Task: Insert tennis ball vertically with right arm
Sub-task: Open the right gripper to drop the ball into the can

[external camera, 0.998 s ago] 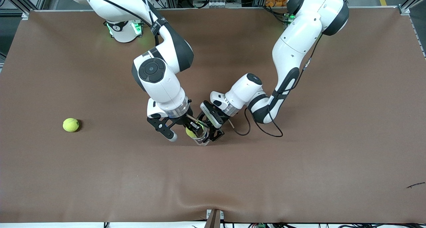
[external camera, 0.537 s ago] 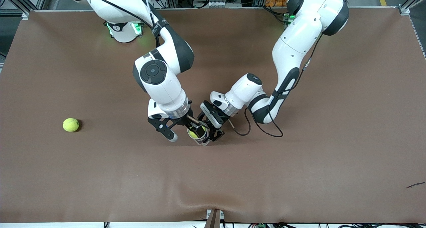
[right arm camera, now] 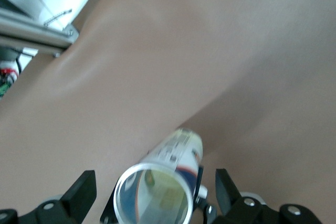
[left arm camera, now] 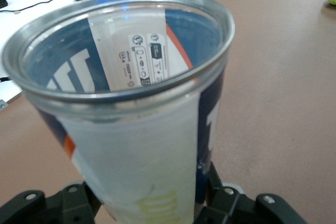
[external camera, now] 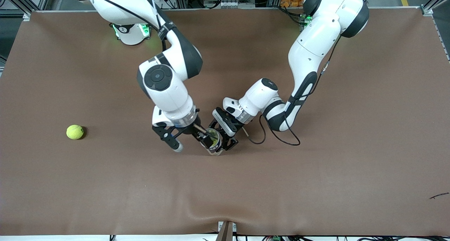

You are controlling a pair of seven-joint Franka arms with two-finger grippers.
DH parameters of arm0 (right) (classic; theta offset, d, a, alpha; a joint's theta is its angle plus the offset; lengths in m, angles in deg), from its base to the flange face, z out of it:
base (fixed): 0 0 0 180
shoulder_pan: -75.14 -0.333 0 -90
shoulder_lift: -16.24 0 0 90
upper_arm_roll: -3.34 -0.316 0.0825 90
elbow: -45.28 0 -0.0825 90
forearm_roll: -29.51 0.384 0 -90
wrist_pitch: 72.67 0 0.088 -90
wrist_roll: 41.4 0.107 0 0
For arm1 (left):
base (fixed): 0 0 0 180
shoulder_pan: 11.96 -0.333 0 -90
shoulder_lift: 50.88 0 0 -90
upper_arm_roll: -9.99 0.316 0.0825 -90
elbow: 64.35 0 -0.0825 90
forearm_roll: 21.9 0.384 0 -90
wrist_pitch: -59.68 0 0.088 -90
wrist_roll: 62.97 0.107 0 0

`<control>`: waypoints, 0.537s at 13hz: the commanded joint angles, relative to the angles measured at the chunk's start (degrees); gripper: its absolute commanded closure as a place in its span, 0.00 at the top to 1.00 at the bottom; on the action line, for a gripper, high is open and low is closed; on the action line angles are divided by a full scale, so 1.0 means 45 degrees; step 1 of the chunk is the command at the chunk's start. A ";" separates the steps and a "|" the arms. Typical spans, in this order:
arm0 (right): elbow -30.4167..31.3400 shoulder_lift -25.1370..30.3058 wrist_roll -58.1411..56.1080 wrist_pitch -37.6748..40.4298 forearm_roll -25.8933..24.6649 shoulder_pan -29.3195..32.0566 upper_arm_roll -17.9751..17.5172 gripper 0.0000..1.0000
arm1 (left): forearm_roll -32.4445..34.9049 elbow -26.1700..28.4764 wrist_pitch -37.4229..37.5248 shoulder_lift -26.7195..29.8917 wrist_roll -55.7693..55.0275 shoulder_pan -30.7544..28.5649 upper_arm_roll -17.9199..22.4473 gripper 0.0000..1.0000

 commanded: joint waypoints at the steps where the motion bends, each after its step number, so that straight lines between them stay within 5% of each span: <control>1: -0.0040 0.0375 -0.2256 0.1609 -0.0193 0.1225 -0.0130 1.00 | 0.0243 -0.0040 -0.0029 0.0117 -0.0007 -0.0009 0.0116 0.76; 7: 0.2260 0.1078 -0.9328 0.2653 -0.0251 0.5229 -0.0150 1.00 | 0.0204 -0.0098 -0.0049 0.0098 -0.0007 -0.0028 0.0116 0.76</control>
